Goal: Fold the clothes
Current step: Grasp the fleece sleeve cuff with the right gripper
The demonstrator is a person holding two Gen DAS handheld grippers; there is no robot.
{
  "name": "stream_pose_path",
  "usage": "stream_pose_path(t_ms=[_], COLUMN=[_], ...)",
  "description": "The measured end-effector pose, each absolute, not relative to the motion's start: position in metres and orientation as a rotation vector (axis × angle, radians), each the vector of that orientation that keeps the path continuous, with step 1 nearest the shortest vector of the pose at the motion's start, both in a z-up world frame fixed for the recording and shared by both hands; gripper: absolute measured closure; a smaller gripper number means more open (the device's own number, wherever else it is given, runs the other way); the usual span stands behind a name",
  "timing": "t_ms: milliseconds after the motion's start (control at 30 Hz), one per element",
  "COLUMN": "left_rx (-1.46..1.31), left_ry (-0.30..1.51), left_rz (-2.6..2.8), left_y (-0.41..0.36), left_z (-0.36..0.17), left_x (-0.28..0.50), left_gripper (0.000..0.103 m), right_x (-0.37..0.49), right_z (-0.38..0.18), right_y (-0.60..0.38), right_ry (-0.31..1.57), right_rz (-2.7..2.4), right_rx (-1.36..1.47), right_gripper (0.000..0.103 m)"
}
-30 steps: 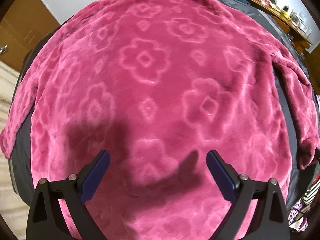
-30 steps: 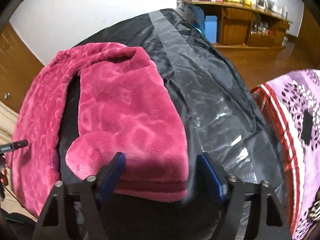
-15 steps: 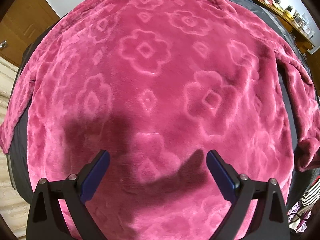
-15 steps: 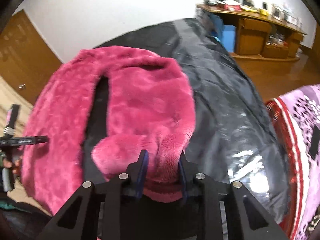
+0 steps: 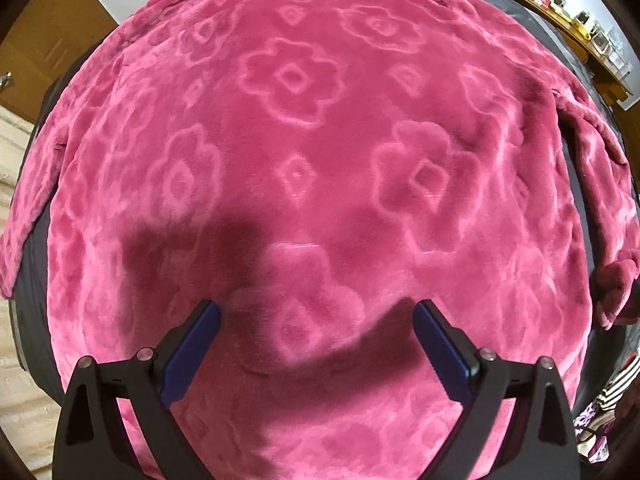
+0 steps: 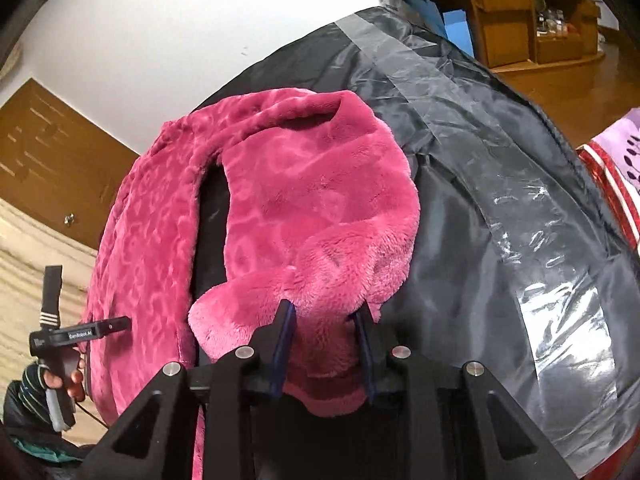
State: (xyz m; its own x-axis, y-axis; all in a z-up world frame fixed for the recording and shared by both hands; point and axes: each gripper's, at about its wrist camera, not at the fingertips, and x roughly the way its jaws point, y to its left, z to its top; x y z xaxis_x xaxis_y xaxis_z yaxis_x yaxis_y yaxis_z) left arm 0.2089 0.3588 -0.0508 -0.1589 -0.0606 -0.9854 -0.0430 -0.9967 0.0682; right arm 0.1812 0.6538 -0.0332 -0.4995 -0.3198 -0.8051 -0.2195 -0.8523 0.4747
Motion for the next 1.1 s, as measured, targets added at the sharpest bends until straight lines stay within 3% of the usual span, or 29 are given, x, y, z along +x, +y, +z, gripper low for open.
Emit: stream_pose_path(t_ms=[167, 233, 400, 467, 533, 733, 933, 1100], left_rx=[2.027, 2.031, 2.042, 2.045, 2.043, 2.038, 2.039, 2.032], left_ry=[-0.112, -0.113, -0.110, -0.101, -0.098, -0.084, -0.061, -0.040], left_rz=[-2.378, -2.380, -2.382, -2.380, -2.378, -2.370, -2.376, -2.394], left_y=[0.357, 0.357, 0.358, 0.356, 0.356, 0.352, 0.352, 0.351], left_z=[-0.050, -0.050, -0.050, -0.050, -0.050, -0.050, -0.049, -0.045], left_x=[0.213, 0.215, 0.218, 0.220, 0.222, 0.228, 0.234, 0.238], left_gripper=[0.004, 0.004, 0.004, 0.004, 0.004, 0.004, 0.004, 0.004], right_x=[0.182, 0.180, 0.178, 0.176, 0.175, 0.175, 0.163, 0.154], right_z=[-0.036, -0.036, -0.035, -0.034, -0.031, 0.001, 0.060, 0.058], right_y=[0.659, 0.659, 0.654, 0.651, 0.650, 0.663, 0.686, 0.691], right_ry=[-0.949, -0.960, -0.934, -0.900, -0.825, -0.534, -0.352, -0.438], right_rz=[-2.512, -2.503, -2.525, -2.542, -2.574, -2.798, -3.049, -2.922], right_rx=[1.527, 1.516, 1.524, 1.543, 1.578, 1.608, 1.461, 1.455], right_gripper=[0.067, 0.054, 0.054, 0.056, 0.073, 0.085, 0.087, 0.083])
